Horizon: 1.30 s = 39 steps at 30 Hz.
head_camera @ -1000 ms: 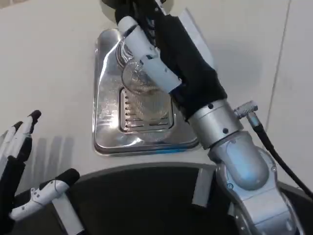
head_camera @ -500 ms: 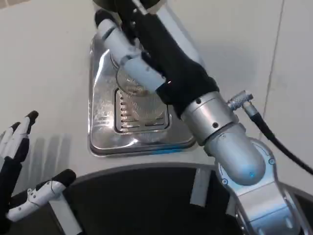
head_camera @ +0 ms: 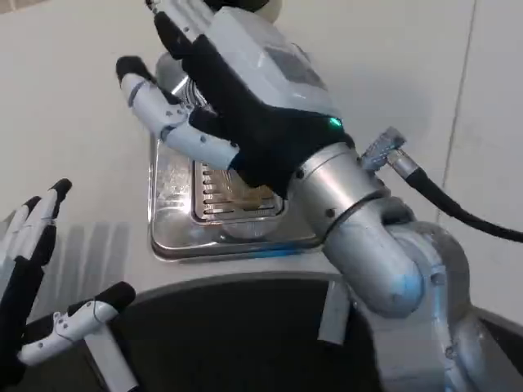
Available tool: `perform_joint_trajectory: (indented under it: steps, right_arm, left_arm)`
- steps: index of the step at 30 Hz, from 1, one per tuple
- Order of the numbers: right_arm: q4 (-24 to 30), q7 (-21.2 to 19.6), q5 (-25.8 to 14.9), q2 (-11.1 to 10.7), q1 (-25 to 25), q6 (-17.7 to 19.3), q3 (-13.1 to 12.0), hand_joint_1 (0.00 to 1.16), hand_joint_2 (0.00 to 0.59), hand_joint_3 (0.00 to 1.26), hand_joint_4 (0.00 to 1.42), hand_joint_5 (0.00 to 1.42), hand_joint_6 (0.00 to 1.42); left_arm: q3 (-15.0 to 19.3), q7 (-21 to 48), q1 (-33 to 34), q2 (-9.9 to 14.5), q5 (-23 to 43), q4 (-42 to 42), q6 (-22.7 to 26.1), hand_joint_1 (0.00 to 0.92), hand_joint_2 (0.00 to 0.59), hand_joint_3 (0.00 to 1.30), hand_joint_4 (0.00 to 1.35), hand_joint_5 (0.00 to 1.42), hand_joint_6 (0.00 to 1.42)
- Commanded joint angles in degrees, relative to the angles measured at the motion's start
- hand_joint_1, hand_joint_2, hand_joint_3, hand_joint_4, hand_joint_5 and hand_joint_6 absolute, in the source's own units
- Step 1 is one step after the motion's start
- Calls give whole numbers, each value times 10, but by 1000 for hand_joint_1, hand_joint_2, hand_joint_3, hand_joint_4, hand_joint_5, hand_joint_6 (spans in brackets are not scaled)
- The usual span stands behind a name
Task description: Grasp the cup under the faucet to collect the drink, then remove the cup.
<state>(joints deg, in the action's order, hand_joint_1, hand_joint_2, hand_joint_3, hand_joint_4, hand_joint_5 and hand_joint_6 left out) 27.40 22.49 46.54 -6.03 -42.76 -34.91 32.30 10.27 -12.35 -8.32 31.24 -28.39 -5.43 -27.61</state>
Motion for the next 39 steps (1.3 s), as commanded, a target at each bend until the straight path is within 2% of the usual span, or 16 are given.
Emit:
perform_joint_trajectory:
  steps: [1,8,12,20,23,27,31,39]
  right_arm:
    - [9,69,80,-3,-19,-2,42,0,547,0,0,0,0]
    - [12,133,138,15,-20,10,37,0,557,0,0,0,0]
    - [10,140,153,27,-15,20,30,0,561,0,0,0,0]
    - [7,119,152,34,11,48,7,3,570,0,0,0,0]
    - [8,105,151,37,23,63,-1,5,571,0,0,0,0]
    - [-3,96,141,38,26,76,-18,12,583,0,0,0,0]
    - [-14,89,133,43,26,83,-27,16,586,0,0,0,0]
    - [-21,86,130,48,28,88,-32,26,584,0,0,0,0]
  left_arm:
    - [-9,-24,6,-7,-16,-15,-11,0,50,0,0,2,6]
    - [-26,-43,37,-20,-13,-38,-29,0,53,0,0,0,7]
    - [-38,-45,63,-29,-10,-45,-32,5,54,0,0,0,8]
    - [-63,-52,110,-50,-16,-66,-30,0,38,0,0,21,32]
    - [-74,-42,126,-48,-13,-81,-34,14,31,0,0,25,43]
    - [-93,13,155,-34,16,-106,-42,77,33,0,0,0,2]
    - [-93,12,179,-47,42,-136,-60,181,45,0,0,0,0]
    - [-100,-8,210,-68,39,-164,-68,225,48,0,0,0,6]
